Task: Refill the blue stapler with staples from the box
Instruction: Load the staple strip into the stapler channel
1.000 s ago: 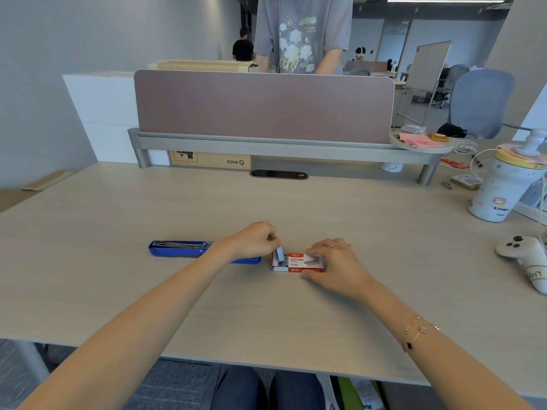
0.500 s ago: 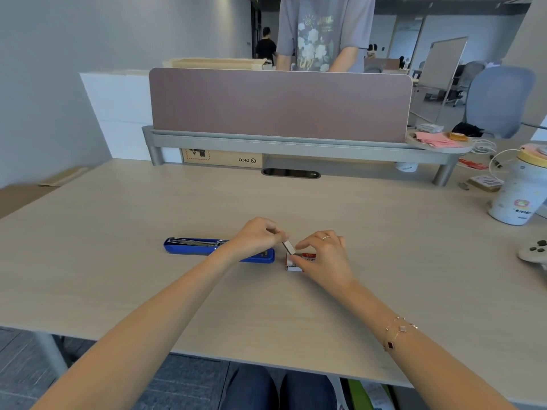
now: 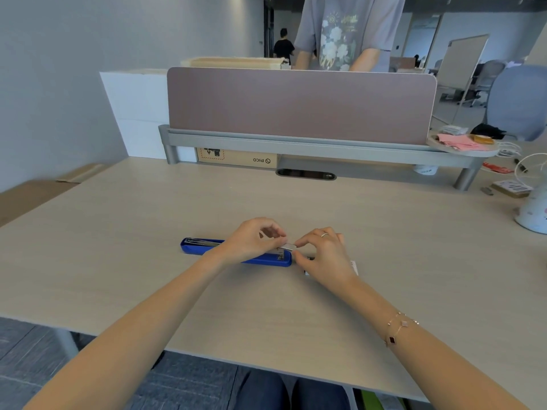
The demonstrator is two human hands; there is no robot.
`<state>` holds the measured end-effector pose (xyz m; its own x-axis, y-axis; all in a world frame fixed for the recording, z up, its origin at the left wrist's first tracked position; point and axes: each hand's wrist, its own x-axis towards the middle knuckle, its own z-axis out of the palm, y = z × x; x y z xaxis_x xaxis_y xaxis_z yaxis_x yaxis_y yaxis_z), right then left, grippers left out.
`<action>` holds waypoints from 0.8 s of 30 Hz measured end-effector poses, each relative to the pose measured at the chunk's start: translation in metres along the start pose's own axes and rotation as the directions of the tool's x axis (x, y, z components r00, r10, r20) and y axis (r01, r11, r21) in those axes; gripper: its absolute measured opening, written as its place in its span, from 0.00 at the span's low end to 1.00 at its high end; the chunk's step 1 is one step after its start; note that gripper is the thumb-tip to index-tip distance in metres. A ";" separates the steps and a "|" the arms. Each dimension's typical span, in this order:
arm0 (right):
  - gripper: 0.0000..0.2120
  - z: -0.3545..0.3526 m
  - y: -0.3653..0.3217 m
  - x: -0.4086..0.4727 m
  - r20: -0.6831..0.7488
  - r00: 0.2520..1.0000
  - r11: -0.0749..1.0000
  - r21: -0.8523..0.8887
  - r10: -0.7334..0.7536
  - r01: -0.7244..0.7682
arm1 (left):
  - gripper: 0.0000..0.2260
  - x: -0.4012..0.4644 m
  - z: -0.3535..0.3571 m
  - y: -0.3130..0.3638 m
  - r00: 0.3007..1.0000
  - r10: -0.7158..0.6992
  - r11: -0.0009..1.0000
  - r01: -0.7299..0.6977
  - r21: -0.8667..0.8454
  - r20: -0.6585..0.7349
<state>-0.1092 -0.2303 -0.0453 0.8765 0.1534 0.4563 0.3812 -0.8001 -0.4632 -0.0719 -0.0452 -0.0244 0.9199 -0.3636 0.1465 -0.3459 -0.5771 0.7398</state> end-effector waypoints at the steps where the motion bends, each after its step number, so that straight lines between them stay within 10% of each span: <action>1: 0.09 0.001 -0.001 0.003 0.009 1.000 1.000 -0.001 -0.006 0.006 | 0.02 -0.001 -0.003 -0.001 1.000 0.014 1.000 -0.014 -0.003 0.012; 24: 0.07 0.008 -0.007 0.027 0.187 0.982 1.000 0.022 0.015 -0.020 | 0.07 0.002 -0.027 -0.011 0.985 0.047 0.952 -0.094 0.291 0.163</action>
<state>-0.0854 -0.2157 -0.0359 0.9218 0.2470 0.2987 0.3700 -0.7901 -0.4887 -0.0611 -0.0201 -0.0147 0.8600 -0.5051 0.0722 -0.4696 -0.7281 0.4993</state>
